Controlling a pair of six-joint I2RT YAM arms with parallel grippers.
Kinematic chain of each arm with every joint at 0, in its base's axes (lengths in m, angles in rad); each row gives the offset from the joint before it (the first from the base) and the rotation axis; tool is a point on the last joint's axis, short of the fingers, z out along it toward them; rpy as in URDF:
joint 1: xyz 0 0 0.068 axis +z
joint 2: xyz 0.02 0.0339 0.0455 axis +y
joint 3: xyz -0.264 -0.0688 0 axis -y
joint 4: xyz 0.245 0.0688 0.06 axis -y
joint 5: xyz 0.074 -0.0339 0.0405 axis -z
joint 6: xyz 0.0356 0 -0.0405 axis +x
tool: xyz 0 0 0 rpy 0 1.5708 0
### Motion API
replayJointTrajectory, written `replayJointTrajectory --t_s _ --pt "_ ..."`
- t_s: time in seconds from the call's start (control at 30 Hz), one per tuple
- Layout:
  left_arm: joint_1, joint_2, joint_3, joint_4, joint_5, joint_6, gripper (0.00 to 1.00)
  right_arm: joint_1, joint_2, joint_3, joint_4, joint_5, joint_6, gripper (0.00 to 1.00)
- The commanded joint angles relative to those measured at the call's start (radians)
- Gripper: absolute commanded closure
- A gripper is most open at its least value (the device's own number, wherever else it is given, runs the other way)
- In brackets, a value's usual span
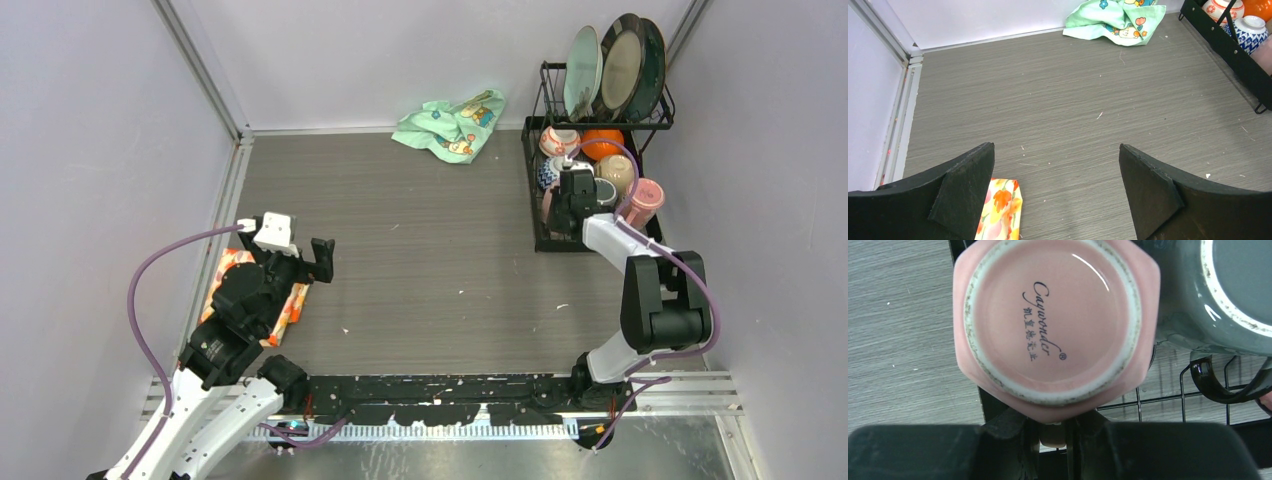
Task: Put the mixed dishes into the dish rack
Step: Place the cup on the dish rack.
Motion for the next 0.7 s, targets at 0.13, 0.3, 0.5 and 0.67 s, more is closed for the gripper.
replayJointTrajectory --t_s 0.13,0.3,0.5,0.67 --pt "-0.005 0.005 -0.001 0.037 0.007 0.017 0.05 -0.006 -0.036 0.033 0.061 0.047 0.017 0.65" --pt "-0.005 0.006 -0.003 0.037 0.007 0.017 0.05 -0.005 -0.061 0.070 -0.047 0.028 0.054 0.45" --pt "-0.005 0.023 -0.001 0.036 0.010 0.017 0.05 -0.004 -0.159 0.102 -0.188 -0.024 0.120 0.19" --pt "-0.005 0.031 0.005 0.029 0.014 -0.009 0.02 -0.003 -0.247 0.185 -0.369 -0.070 0.211 0.00"
